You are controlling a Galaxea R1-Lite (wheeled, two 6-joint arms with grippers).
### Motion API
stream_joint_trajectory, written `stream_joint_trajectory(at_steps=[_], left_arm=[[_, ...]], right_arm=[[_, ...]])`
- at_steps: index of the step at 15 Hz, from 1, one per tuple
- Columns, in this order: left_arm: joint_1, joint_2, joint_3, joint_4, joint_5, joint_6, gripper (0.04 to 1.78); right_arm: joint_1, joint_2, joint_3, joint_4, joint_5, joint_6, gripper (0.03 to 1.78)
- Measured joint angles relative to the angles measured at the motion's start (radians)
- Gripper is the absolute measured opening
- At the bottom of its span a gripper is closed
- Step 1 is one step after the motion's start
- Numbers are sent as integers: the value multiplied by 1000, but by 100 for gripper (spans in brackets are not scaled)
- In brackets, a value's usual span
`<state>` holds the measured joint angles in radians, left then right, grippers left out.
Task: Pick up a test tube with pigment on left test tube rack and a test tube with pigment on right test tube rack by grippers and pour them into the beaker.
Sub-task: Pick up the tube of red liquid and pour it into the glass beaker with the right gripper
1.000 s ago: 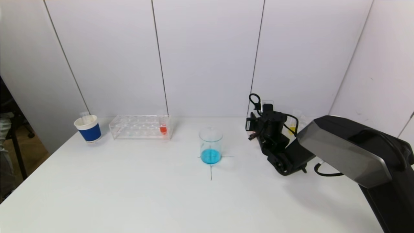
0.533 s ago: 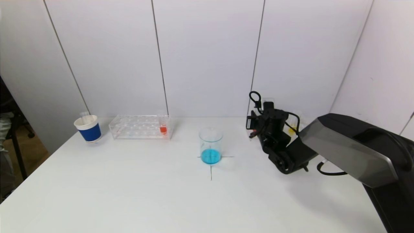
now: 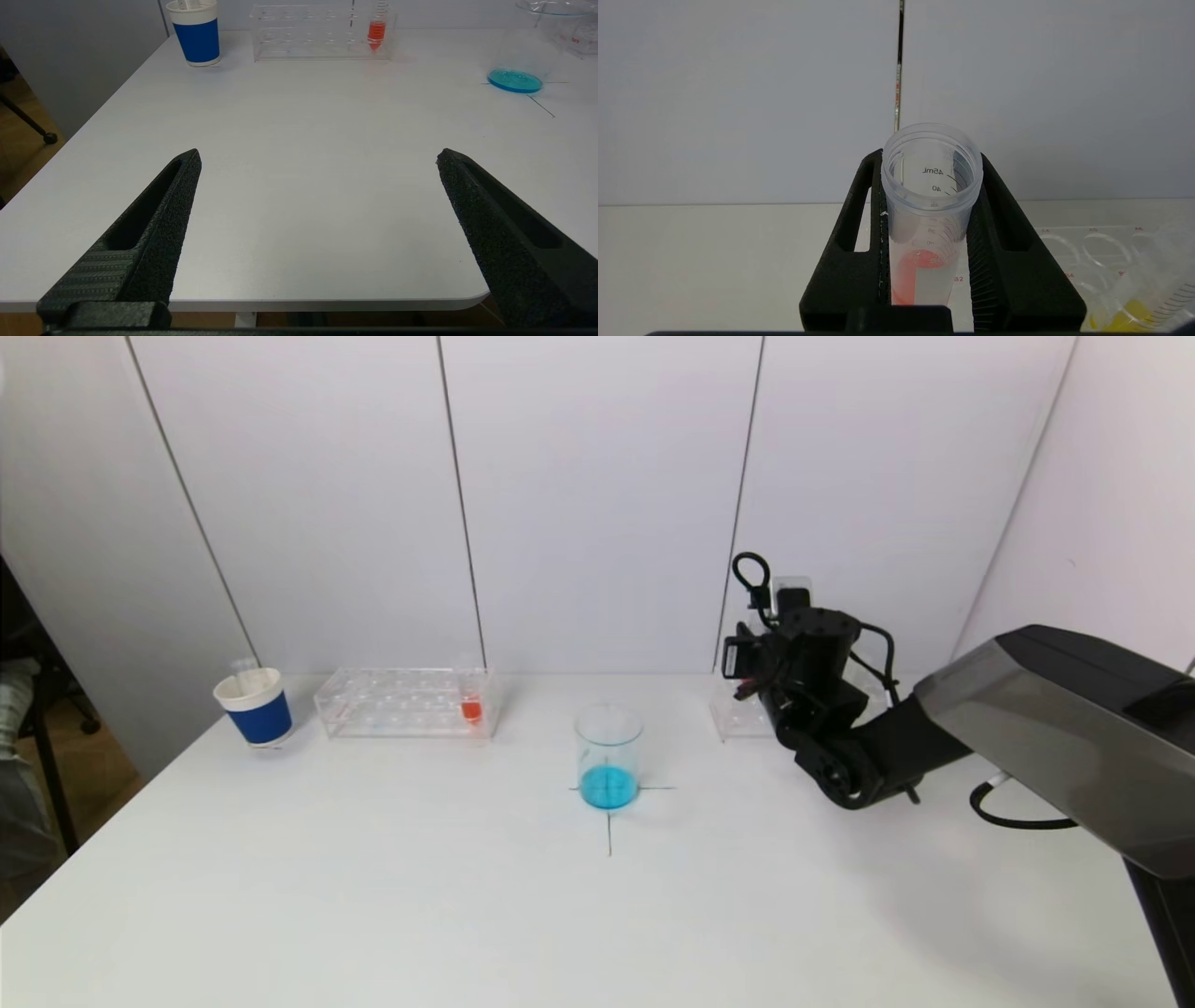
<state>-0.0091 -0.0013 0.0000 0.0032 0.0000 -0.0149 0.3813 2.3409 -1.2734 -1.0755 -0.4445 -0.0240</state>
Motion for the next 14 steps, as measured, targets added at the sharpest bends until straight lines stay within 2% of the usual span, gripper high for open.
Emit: stream_joint_trajectory(at_steps=[4, 11, 14], left_arm=[[0, 0, 0, 0, 0, 0, 176], [0, 0, 0, 0, 0, 0, 176], [0, 0, 0, 0, 0, 0, 176]], right_arm=[[2, -100, -23, 96, 4, -23, 52], [44, -253, -204, 473, 31, -23, 52], [87, -275, -270, 567, 63, -25, 52]])
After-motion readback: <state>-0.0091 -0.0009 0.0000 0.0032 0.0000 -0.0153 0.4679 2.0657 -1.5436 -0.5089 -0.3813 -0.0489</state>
